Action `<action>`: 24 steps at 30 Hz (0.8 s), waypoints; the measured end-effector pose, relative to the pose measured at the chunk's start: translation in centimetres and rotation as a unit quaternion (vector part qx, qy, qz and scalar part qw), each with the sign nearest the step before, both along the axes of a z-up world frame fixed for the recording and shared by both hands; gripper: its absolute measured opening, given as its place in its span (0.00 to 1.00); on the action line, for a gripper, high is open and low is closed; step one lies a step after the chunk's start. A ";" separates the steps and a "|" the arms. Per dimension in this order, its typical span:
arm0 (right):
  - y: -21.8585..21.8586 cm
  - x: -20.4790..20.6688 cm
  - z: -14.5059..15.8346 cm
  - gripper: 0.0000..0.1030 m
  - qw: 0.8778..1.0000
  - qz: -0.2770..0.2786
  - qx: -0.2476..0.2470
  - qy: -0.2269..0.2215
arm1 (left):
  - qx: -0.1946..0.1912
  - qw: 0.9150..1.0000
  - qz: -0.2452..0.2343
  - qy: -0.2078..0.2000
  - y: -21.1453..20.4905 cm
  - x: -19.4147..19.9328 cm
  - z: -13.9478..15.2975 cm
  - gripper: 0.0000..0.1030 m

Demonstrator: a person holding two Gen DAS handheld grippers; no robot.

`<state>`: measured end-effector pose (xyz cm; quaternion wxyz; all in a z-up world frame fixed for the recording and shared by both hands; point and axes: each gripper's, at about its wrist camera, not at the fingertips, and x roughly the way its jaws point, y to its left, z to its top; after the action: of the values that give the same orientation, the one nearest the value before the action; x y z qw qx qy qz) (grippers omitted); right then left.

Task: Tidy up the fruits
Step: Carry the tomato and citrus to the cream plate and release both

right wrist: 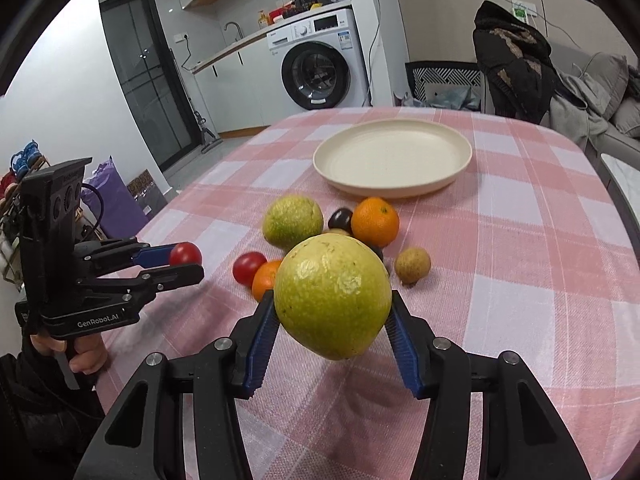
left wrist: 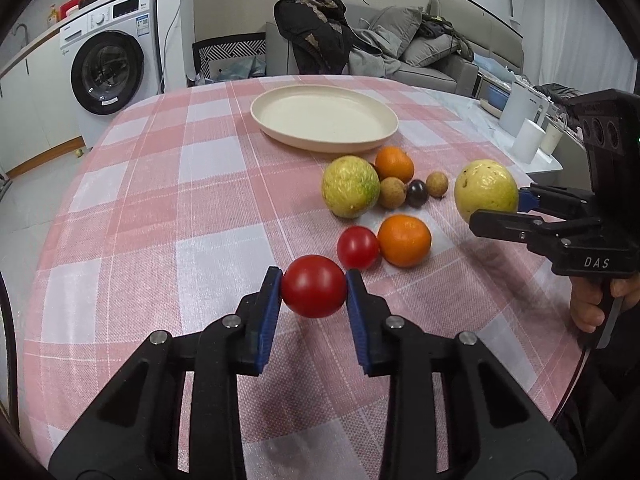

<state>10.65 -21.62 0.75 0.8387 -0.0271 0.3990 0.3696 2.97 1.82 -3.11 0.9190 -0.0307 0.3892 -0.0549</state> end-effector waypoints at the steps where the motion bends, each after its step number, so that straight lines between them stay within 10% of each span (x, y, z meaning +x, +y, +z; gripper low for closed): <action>1: 0.0 0.1 0.3 0.52 1.000 -0.002 0.001 -0.005 | 0.000 1.000 0.000 -0.003 0.0 0.2 0.2 0.28; 24: 2.4 5.3 4.8 0.52 0.998 -0.031 0.025 -0.056 | 0.015 0.998 -0.005 -0.064 -1.9 7.5 4.5 0.28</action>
<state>15.97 -19.24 5.51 0.8711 -0.0146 0.3429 0.3513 10.49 -0.10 1.37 0.9420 -0.0109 0.3307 -0.0556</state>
